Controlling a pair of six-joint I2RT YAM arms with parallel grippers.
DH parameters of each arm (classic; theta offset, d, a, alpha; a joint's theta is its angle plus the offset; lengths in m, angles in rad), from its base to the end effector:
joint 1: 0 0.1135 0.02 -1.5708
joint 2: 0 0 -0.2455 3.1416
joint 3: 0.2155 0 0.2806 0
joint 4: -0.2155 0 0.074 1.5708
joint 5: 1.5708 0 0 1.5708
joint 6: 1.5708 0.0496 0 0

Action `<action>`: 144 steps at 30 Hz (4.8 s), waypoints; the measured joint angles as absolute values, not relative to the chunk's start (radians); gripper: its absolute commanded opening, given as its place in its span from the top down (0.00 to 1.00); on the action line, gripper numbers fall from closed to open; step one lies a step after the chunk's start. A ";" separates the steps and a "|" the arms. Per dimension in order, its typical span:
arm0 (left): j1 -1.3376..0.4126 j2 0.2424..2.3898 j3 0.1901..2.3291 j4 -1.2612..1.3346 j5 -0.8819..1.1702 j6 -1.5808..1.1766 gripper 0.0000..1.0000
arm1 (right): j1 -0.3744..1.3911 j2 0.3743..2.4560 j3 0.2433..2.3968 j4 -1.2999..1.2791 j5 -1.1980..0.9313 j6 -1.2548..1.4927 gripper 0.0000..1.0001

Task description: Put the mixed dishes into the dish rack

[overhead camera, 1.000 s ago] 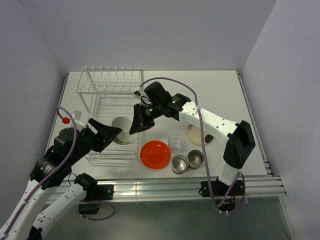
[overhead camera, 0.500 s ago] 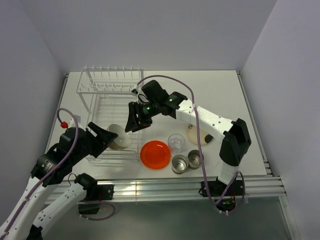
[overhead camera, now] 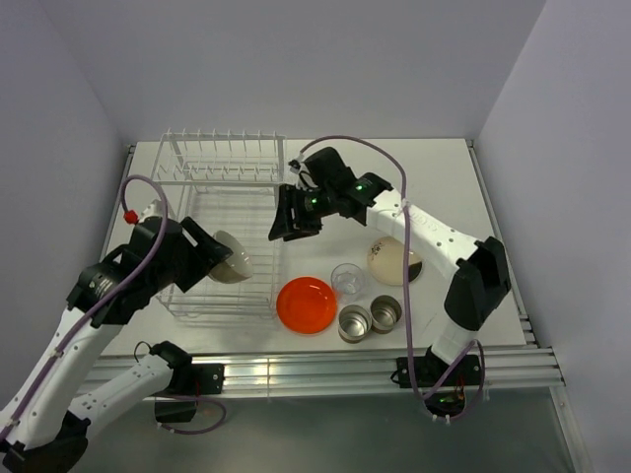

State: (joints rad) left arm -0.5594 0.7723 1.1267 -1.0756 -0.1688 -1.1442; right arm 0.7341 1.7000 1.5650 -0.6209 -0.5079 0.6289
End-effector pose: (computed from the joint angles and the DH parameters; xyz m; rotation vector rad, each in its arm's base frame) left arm 0.1508 -0.0846 0.3551 -0.7721 2.2495 -0.6765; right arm 0.2932 0.2971 0.2990 -0.4192 2.5310 1.2071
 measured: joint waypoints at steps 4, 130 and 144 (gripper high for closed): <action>-0.560 0.880 1.225 -1.111 -0.194 -1.090 1.00 | 0.677 1.626 1.517 -0.627 -0.474 0.620 0.45; -0.787 1.728 1.277 -1.331 -0.645 -0.931 0.08 | 0.416 1.172 1.135 -0.665 -0.459 0.551 0.46; -0.842 1.624 1.277 -1.333 -0.607 -0.991 0.13 | 0.416 1.169 1.115 -0.666 -0.459 0.547 0.47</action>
State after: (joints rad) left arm -0.8421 1.6238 1.2774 -1.3331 -0.6075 -0.9913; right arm 0.4160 1.1687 1.1149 -0.6659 -0.4595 0.5468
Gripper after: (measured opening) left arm 0.873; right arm 0.539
